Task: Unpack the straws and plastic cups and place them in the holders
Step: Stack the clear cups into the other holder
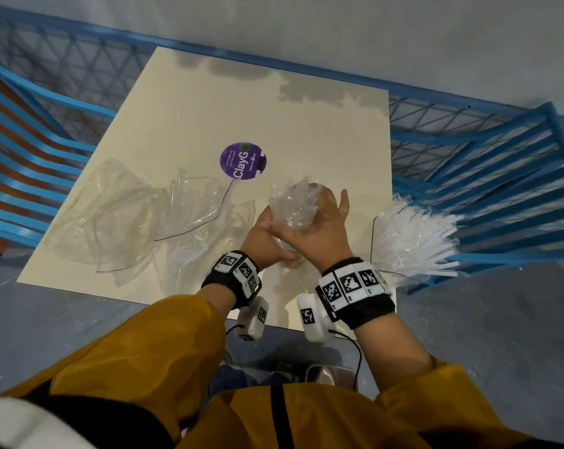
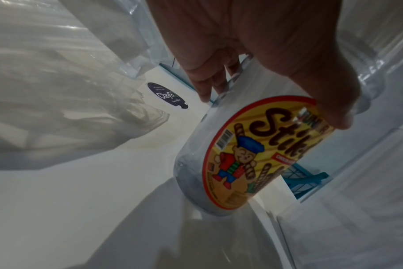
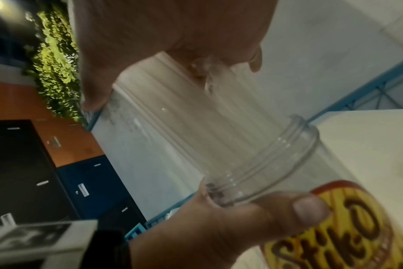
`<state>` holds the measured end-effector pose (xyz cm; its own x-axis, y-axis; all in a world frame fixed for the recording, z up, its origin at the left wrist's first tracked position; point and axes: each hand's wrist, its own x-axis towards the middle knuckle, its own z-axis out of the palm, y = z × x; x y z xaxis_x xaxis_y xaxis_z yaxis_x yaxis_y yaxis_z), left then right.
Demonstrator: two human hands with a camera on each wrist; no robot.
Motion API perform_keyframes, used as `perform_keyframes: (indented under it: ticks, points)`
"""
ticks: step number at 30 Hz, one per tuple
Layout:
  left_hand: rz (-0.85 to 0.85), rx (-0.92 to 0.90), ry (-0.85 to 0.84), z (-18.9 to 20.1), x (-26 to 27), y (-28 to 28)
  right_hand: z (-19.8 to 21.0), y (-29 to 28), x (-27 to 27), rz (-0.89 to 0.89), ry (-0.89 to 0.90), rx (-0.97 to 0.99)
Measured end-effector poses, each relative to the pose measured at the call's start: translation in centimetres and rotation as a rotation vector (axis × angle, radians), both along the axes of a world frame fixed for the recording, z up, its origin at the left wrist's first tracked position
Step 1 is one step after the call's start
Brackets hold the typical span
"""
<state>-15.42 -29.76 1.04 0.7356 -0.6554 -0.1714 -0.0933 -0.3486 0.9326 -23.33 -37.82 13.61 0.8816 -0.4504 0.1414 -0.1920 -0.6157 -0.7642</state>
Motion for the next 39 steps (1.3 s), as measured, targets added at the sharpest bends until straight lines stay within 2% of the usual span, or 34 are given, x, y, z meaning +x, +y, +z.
perform_keyframes:
  ticks: [3,5,8,10,12,14,17,19,20,21,23,24,25,26,28,30,32,34,36,39]
  points:
    - [-0.052,0.033,0.025,0.1,-0.1,-0.1,0.7,-0.2,0.3,0.004,-0.035,0.1]
    - [0.007,0.056,-0.012,-0.3,0.0,0.1,0.6,-0.2,0.7,-0.029,-0.097,0.085]
    - [0.059,0.017,-0.048,-0.8,-0.1,0.1,-0.4,0.4,0.7,-0.157,-0.206,0.198]
    - [0.092,-0.017,-0.018,0.4,-0.5,-0.1,-1.7,0.7,0.4,-0.155,-0.202,0.074]
    - [0.081,-0.071,-0.038,1.3,-0.6,-0.3,-2.8,0.3,0.1,-0.1,-0.071,-0.164]
    - [0.066,-0.091,-0.006,1.8,-0.8,-0.1,-2.7,-0.2,-0.1,-0.034,0.049,-0.251]
    - [0.027,0.035,0.043,2.3,-0.8,0.7,-0.8,-0.8,-1.0,0.043,-0.04,-0.145]
    - [-0.041,0.196,-0.02,3.2,-0.6,1.8,0.9,-1.0,-1.4,0.032,-0.139,-0.106]
    - [-0.024,0.242,-0.109,4.0,-0.5,2.7,1.8,-0.9,-1.4,0.019,-0.183,-0.1]
    - [0.066,0.257,-0.221,4.5,-0.1,3.8,2.8,-0.5,-1.1,0.009,-0.222,-0.089]
    - [0.399,0.237,-0.43,5.3,1.1,6.7,4.4,0.4,0.0,-0.004,-0.286,-0.084]
    - [0.556,0.297,-0.462,4.9,1.9,8.1,5.0,1.2,0.7,0.002,-0.311,-0.087]
    - [0.655,0.418,-0.408,4.5,2.6,9.4,5.3,1.9,1.5,0.013,-0.33,-0.087]
    - [0.69,0.564,-0.285,3.6,3.1,10.5,5.4,2.8,2.5,0.026,-0.343,-0.085]
    - [0.626,0.755,-0.053,1.6,3.8,11.9,5.1,4.4,4.4,0.04,-0.359,-0.064]
    - [0.559,0.795,0.07,-0.7,4.1,12.7,4.1,5.9,6.3,0.041,-0.359,0.015]
    - [0.517,0.776,0.082,-2.2,4.3,13.4,2.4,7.2,8.0,0.037,-0.335,0.155]
    - [0.501,0.642,0.096,-3.0,4.7,14.1,0.0,8.4,9.4,-0.006,-0.25,0.393]
    - [0.486,0.504,0.119,-3.1,5.0,15.0,-2.4,9.6,10.5,-0.078,-0.08,0.636]
    - [0.491,0.356,0.077,-2.1,5.1,15.5,-6.1,11.0,11.5,-0.152,0.272,0.72]
